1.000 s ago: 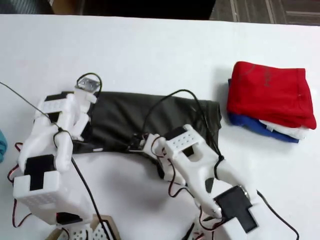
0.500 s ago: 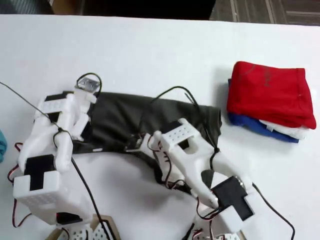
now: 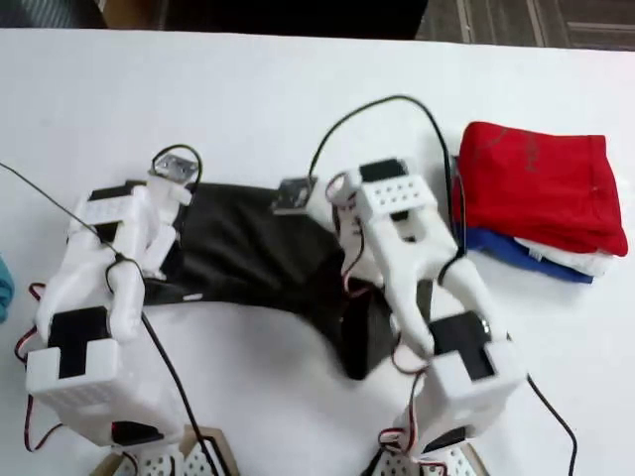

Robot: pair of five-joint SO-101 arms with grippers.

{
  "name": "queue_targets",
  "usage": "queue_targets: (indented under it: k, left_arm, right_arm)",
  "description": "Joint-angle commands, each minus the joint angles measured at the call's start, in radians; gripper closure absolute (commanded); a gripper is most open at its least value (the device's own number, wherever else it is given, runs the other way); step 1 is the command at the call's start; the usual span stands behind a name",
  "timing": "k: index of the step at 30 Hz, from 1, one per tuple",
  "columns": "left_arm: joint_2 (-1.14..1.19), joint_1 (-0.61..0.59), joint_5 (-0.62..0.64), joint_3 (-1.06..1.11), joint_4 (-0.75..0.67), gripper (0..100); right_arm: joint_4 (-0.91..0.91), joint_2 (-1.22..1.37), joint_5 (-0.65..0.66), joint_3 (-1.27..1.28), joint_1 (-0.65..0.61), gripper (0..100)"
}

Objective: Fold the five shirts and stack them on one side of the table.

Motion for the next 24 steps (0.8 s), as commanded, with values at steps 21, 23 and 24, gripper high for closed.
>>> queue_targets:
  k: [21, 23, 24]
  left_arm:
    - [0.008, 0.009, 0.000, -0.001, -0.020, 97]
    - [0.008, 0.009, 0.002, -0.001, -0.020, 97]
    - [0.008, 0.009, 0.002, -0.001, -0.020, 97]
  right_arm:
    - [0.229, 0.526, 0.002, -0.939, 0.128, 88.3]
    - [0.229, 0.498, -0.029, -0.930, 0.159, 78.4]
    - [0.229, 0.483, -0.037, -0.927, 0.173, 73.9]
